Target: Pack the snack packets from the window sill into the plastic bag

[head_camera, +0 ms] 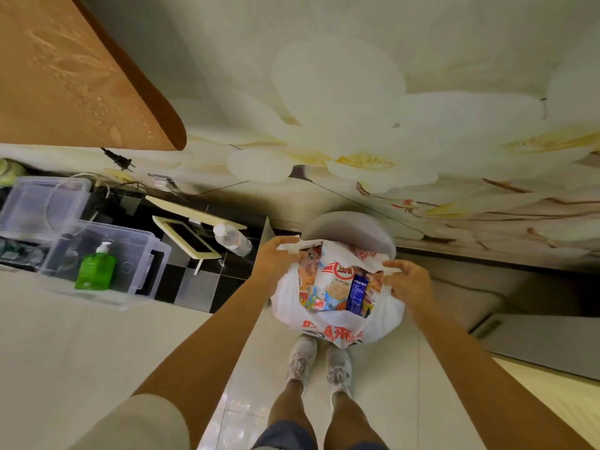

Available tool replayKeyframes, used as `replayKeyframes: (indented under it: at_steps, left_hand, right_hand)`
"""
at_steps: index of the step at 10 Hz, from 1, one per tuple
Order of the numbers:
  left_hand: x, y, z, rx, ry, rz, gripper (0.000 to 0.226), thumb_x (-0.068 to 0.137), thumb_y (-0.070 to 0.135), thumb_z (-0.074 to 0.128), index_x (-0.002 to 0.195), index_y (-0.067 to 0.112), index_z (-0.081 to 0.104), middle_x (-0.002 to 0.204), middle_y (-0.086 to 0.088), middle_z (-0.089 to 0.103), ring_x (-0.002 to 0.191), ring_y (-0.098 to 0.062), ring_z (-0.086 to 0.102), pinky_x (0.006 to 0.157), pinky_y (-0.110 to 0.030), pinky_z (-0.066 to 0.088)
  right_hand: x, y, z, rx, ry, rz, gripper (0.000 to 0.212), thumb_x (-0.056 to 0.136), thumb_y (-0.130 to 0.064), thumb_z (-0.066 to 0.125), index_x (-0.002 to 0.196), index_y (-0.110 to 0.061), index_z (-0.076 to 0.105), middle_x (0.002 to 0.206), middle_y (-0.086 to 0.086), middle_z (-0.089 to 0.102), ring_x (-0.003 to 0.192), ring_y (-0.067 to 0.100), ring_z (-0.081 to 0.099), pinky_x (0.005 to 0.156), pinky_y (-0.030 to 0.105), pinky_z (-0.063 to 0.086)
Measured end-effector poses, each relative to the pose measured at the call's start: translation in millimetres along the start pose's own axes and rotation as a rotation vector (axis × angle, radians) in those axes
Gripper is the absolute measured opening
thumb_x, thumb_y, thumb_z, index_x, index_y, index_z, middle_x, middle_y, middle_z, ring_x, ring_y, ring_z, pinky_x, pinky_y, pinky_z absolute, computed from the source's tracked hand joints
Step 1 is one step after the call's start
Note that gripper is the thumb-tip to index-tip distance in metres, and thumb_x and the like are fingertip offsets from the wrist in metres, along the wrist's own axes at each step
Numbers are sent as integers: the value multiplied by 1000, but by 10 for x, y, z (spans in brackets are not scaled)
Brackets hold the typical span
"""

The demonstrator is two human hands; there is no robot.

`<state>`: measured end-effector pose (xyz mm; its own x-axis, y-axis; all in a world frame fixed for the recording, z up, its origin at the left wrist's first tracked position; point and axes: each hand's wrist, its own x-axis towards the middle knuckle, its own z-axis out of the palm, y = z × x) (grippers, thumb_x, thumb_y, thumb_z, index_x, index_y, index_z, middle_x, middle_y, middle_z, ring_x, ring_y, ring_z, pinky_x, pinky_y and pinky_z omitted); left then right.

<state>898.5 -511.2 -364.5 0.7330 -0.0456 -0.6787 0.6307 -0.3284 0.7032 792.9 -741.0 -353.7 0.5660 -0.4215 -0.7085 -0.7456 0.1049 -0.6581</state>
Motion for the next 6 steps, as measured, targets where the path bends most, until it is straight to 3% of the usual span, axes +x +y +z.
replayKeyframes:
  at_steps: [1,2,3,5,6]
  left_hand:
    - [22,-62,-39,90,-26,27,24,85,15,71,101,30,62,98,7,60,89,-18,65,74,-33,57]
    - [26,-112,-87,196,-62,62,23,84,19,72,96,33,59,104,2,62,95,-22,65,85,-42,57]
    - [-5,-164,-119,298,-86,93,24,85,17,71,95,32,56,109,-3,61,98,-23,64,88,-41,55]
    - [-81,-195,-236,533,-71,201,18,90,20,65,101,31,56,108,4,61,86,-11,64,67,-17,48]
    - [-179,-66,-264,534,-37,306,13,90,24,63,96,32,57,103,6,66,79,-6,64,66,-18,48]
  right_hand:
    - [-35,82,6,-6,18,-10,27,79,-2,73,99,-17,63,93,10,68,79,21,66,58,27,50]
    - [-102,128,31,-11,32,-28,24,80,-5,73,93,-21,62,96,10,66,81,23,65,60,28,48]
    - [-145,204,54,-33,26,-43,22,81,-9,73,95,-20,60,100,11,65,90,29,65,72,37,54]
    - [-302,280,11,-43,79,-41,26,78,-7,73,98,-18,60,100,10,65,89,28,64,81,43,54]
    - [-435,238,-8,-93,129,-98,26,78,-2,68,98,-19,62,100,10,65,89,26,64,83,45,55]
